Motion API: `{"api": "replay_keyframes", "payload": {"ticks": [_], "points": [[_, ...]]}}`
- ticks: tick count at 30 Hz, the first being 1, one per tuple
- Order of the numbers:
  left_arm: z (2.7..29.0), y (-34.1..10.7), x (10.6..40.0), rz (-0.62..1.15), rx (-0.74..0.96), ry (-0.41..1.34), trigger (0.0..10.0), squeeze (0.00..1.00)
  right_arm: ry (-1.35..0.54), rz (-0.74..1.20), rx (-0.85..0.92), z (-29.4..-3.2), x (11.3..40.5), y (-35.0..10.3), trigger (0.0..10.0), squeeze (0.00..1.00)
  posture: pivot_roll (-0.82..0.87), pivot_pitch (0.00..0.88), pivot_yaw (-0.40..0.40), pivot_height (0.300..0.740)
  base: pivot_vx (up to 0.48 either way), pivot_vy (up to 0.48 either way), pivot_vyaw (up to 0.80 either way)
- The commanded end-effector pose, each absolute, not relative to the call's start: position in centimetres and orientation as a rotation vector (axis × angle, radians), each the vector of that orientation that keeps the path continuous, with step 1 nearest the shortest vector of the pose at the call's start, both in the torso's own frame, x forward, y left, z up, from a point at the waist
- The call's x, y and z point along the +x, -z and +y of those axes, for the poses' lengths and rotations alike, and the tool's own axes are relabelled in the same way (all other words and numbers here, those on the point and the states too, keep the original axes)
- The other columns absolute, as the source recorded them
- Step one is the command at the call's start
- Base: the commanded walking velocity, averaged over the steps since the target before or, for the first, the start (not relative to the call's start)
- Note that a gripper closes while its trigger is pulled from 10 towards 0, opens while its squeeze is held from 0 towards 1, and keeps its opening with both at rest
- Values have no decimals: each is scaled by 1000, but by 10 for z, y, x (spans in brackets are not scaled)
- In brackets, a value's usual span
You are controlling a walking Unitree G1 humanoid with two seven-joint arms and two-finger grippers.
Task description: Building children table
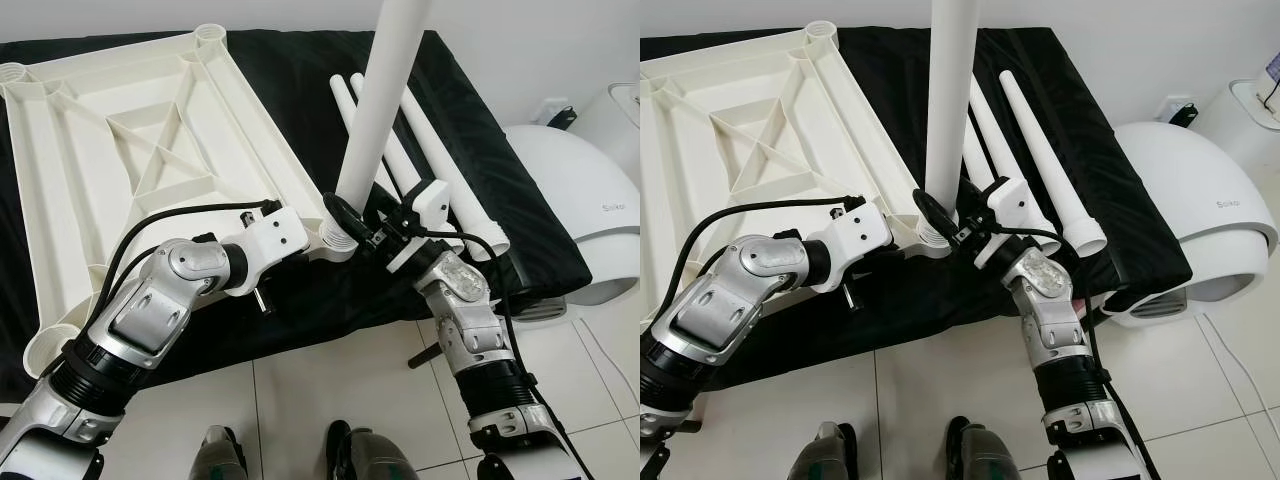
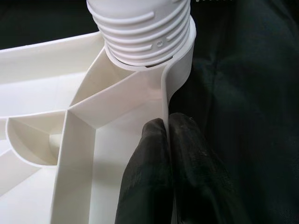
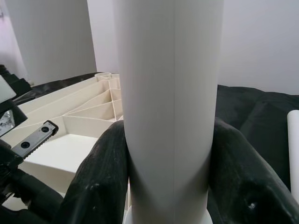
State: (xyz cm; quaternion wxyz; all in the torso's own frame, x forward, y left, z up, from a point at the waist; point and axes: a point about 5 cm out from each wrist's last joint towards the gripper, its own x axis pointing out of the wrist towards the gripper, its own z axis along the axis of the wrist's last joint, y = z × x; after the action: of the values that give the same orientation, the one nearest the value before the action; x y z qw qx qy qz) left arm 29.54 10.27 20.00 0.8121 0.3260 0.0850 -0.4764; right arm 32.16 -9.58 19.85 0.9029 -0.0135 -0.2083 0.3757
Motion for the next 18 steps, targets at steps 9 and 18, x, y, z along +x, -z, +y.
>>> {"api": "replay_keyframes", "payload": {"ticks": [9,18], "points": [[97,-202,291,162,706,1048,10000,0,-674,-223,-6,-99,321,-158,10000,0,96,220,-76,740,0,0,0],[95,-202,291,160,708,1054,10000,0,-632,-231,-1,-99,316,-158,10000,0,92,222,-74,740,0,0,0]]}}
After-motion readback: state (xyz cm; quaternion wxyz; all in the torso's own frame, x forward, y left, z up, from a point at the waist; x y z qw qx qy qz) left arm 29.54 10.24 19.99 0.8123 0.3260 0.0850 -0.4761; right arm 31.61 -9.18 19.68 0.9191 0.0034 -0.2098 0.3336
